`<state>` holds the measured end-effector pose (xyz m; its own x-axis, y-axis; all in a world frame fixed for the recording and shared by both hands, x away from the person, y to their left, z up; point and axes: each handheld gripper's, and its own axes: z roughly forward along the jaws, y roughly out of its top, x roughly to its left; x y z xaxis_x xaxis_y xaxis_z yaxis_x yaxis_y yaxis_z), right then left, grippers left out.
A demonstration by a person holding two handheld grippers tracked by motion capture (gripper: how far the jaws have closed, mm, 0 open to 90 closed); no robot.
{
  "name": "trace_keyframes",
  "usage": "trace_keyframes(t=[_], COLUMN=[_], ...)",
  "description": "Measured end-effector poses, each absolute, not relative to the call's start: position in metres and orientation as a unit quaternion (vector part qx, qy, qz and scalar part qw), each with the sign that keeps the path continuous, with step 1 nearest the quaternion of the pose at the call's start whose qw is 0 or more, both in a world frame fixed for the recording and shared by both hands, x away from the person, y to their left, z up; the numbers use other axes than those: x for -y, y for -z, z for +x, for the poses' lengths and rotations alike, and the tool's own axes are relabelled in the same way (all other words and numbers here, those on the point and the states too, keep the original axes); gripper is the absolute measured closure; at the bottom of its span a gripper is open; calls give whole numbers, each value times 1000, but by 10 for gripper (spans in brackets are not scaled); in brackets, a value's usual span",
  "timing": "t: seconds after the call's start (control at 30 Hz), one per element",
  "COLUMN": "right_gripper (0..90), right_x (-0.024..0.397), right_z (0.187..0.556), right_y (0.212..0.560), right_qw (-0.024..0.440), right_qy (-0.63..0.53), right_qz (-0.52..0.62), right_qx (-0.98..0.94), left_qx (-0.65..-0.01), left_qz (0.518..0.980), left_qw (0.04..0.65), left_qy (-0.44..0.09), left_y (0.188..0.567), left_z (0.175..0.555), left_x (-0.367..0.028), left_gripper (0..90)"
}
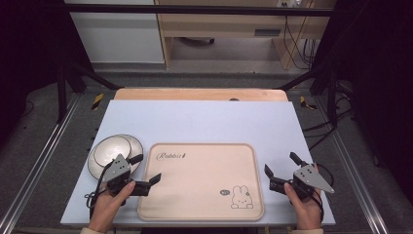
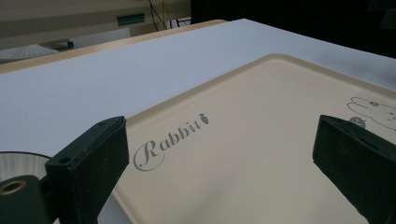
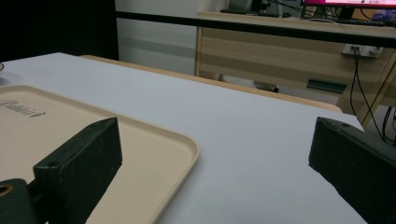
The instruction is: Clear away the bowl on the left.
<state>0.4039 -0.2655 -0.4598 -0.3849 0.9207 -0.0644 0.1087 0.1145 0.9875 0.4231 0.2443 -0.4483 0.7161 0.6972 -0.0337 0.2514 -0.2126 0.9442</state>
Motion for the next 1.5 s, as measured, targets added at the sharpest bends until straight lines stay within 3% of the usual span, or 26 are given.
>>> trace_keyframes(t=[0.37,0.7,1.17,1.5], right_gripper=[30,30,30,31], right_x=[262,261,258,257], right_z=[404,403,404,404], right_y=[460,461,460,460], right_qw=[381,377,379,377], right_qy=[-519,-514,-512,-513], right_qz=[410,417,414,412], right_qx=[-646,-648,-650,-652], left_qx=[-295,-343,-428,-467], left_qz=[758,735,692,683], left_qw=[526,495,480,462], left_qy=[-250,-311,-328,-319], left_y=[418,366,368,378], left_z=[428,475,475,478], left_x=[-241,-266,-338,-357], left_gripper=[36,50,52,56])
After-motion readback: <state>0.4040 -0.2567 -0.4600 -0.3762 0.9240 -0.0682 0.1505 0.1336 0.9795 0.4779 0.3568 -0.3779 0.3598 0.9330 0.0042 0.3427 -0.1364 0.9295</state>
